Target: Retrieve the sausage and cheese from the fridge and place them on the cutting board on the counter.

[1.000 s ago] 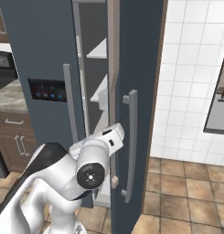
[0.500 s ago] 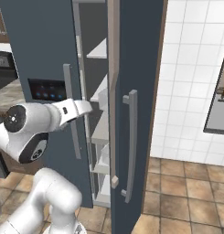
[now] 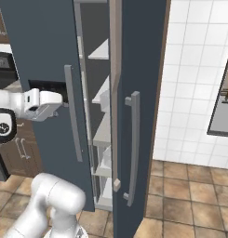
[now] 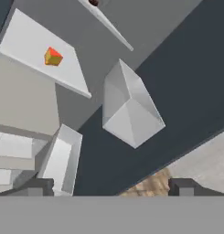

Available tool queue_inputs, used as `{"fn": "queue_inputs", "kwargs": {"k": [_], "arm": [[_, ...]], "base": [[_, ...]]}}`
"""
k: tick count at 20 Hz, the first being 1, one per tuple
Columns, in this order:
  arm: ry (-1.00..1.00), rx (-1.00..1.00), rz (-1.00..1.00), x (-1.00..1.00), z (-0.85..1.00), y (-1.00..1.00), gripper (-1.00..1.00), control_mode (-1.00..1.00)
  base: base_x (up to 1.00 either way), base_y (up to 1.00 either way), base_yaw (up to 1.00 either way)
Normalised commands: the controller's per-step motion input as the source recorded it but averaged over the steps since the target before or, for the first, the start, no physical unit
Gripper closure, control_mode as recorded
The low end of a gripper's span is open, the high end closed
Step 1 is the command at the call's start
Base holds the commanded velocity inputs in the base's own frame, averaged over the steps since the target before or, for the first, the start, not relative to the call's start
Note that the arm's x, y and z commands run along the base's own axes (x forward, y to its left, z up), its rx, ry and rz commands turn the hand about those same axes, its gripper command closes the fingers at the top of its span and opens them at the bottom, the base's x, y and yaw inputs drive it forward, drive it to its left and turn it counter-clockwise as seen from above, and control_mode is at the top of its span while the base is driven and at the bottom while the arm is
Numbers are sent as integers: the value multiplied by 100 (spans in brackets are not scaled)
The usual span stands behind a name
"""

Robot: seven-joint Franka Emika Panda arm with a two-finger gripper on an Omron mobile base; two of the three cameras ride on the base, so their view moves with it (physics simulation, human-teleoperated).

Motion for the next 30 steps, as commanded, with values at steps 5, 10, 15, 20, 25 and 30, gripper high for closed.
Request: {"fn": "queue_inputs", "kwargs": {"k": [5,10,15,20,25,30], "arm": [[0,-13,-35,91,0,-2,-100,-100],[4,-12,-27,91,0,-28,-100,-100],[4,-12,-23,38,0,-59,-100,-100],[1,-9,-23,5,0,-77,-100,-100],[0,-6,-23,-1,0,-89,-100,-100],[0,-5,-22,-23,0,-94,-100,-100]], "base": [[0,0,0],[0,0,0],[0,0,0],[0,0,0],[0,0,0],[0,0,0]]}}
